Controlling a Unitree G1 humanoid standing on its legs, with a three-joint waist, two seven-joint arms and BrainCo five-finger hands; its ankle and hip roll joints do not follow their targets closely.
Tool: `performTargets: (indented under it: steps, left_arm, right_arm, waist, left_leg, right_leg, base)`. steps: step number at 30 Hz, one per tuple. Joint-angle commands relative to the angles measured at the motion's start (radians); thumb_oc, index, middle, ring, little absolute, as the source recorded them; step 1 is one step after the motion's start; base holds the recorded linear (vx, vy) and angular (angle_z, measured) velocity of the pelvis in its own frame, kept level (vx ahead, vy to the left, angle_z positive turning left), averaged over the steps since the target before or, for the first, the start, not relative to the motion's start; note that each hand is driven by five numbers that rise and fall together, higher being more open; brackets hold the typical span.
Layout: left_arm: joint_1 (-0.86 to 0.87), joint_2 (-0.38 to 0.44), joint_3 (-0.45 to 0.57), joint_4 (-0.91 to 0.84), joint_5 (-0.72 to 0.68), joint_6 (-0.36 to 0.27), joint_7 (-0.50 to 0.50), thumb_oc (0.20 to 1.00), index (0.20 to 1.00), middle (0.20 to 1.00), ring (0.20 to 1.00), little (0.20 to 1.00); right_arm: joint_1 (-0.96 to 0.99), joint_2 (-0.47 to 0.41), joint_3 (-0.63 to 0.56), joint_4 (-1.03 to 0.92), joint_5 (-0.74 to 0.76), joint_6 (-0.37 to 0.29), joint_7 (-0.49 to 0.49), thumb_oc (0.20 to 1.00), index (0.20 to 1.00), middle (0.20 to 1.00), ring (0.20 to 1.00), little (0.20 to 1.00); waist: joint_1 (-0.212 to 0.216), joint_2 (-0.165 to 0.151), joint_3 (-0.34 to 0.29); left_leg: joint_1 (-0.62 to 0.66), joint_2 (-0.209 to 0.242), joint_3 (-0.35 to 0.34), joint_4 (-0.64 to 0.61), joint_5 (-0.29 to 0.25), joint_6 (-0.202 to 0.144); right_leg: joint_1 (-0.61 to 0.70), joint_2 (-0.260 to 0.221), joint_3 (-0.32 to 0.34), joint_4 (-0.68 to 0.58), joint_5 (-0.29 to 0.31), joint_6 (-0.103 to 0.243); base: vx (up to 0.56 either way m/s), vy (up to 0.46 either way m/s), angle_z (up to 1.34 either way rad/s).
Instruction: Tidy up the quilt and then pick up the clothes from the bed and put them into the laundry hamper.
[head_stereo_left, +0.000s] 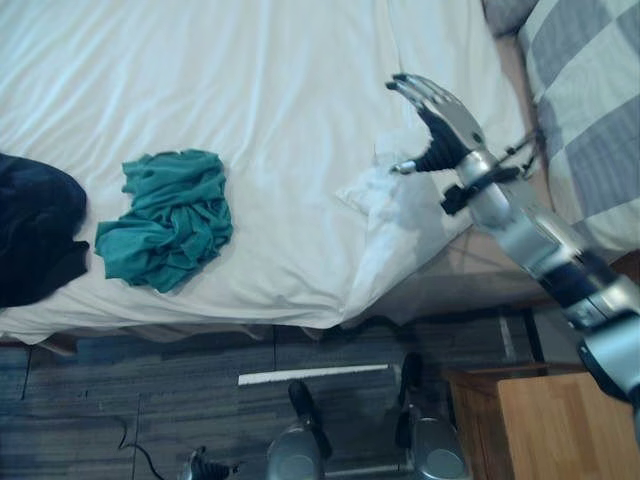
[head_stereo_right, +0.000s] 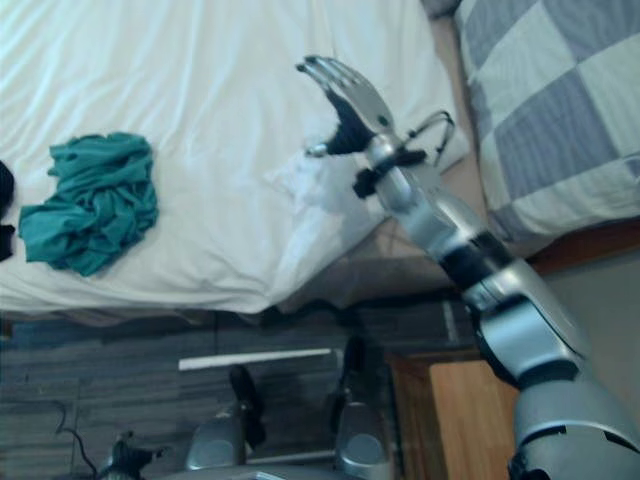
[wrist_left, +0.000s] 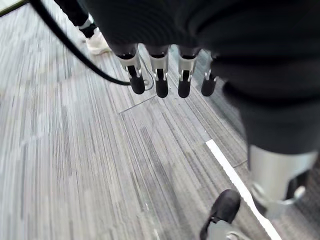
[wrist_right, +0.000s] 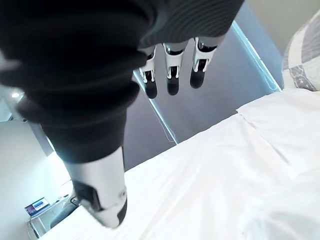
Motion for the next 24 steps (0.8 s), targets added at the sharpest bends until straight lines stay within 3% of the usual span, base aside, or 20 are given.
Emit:
performTargets:
  steps: [1, 4, 5, 11, 17, 18, 19, 24]
  left_arm:
    - [-0.092, 0.042, -0.017, 0.005, -0.064, -0.034, 0.046, 1.0, 1.0, 1.0, 1.0, 1.0]
    - [-0.129, 0.045, -0.016, -0.023, -0.091, -0.047, 0.06, 1.0, 1.0, 1.0, 1.0, 1.0]
    - [-0.142, 0.043, -0.019, -0.026, -0.095, -0.049, 0.064, 1.0, 1.0, 1.0, 1.0, 1.0]
    - [-0.16, 0.025, -0.014, -0.031, -0.088, -0.039, 0.083, 1.0, 1.0, 1.0, 1.0, 1.0]
    - [-0.152, -0.038, 0.023, -0.003, -0.062, 0.009, 0.074, 1.0, 1.0, 1.0, 1.0, 1.0]
    - [-0.15, -0.037, 0.02, -0.004, -0.062, 0.009, 0.074, 1.0, 1.0, 1.0, 1.0, 1.0]
    - [-0.139, -0.064, 0.017, 0.024, -0.022, 0.033, 0.054, 1.0, 1.0, 1.0, 1.0, 1.0]
    - [-0.138, -0.092, 0.01, 0.035, -0.033, 0.041, 0.025, 1.0, 1.0, 1.0, 1.0, 1.0]
  right_arm:
    - [-0.082, -0.052, 0.04, 0.051, 0.013, 0.014, -0.061, 1.0, 1.0, 1.0, 1.0, 1.0]
    - [-0.132, -0.067, 0.064, 0.165, 0.014, 0.037, -0.083, 1.0, 1.0, 1.0, 1.0, 1.0]
    - [-0.137, -0.066, 0.066, 0.198, 0.022, 0.043, -0.088, 0.2, 0.2, 0.2, 0.2, 0.2]
    - [-0.028, -0.081, -0.004, 0.258, 0.069, 0.053, -0.11, 0.2, 0.2, 0.2, 0.2, 0.2]
    - [0.527, -0.066, -0.286, -0.003, 0.08, 0.034, -0.11, 0.2, 0.2, 0.2, 0.2, 0.2]
    - [0.536, -0.066, -0.292, -0.009, 0.079, 0.036, -0.109, 0.561, 0.561, 0.561, 0.561, 0.561]
    - [0.801, 0.029, -0.429, -0.04, 0.148, 0.015, -0.105, 1.0, 1.0, 1.0, 1.0, 1.0]
    - [1.081, 0.226, -0.617, 0.138, 0.428, -0.015, -0.111, 1.0, 1.0, 1.0, 1.0, 1.0]
  waist:
    - [-0.01, -0.009, 0.047]
    - [-0.005, -0.006, 0.079]
    - [-0.005, -0.005, 0.088]
    - [-0.012, -0.006, 0.108]
    - [-0.074, -0.022, 0.043]
    - [-0.071, -0.023, 0.042]
    - [-0.114, -0.025, -0.021]
    - [-0.197, -0.031, -0.139]
  left_leg:
    - [-0.007, 0.128, -0.047, 0.008, 0.059, -0.063]
    - [-0.077, 0.132, -0.055, 0.035, 0.062, -0.065]
    - [-0.101, 0.135, -0.058, 0.053, 0.057, -0.065]
    - [-0.135, 0.135, -0.093, 0.122, 0.029, -0.063]
    - [-0.011, 0.121, -0.076, 0.084, 0.001, -0.053]
    - [-0.008, 0.121, -0.075, 0.082, 0.001, -0.053]
    - [0.067, 0.105, -0.06, 0.038, -0.004, -0.046]
    - [0.17, 0.096, -0.016, -0.045, 0.005, -0.046]
  right_leg:
    - [0.007, -0.046, 0.043, 0.122, -0.195, 0.082]
    - [-0.067, -0.059, 0.056, 0.17, -0.197, 0.084]
    - [-0.091, -0.062, 0.06, 0.187, -0.201, 0.083]
    - [-0.126, -0.061, 0.074, 0.241, -0.216, 0.076]
    - [-0.006, -0.038, 0.064, 0.178, -0.222, 0.068]
    - [-0.003, -0.038, 0.064, 0.176, -0.221, 0.068]
    - [0.063, -0.026, 0.069, 0.127, -0.214, 0.072]
    - [0.145, -0.02, 0.075, 0.044, -0.191, 0.089]
  base:
    - [-0.12, -0.046, 0.11]
    - [-0.15, -0.031, 0.07]
    - [-0.09, -0.021, -0.04]
    - [-0.07, -0.03, -0.1]
    - [0.08, 0.005, 0.11]
    - [0.26, 0.081, -0.14]
    - [0.26, 0.107, -0.19]
    - [0.23, 0.084, -0.26]
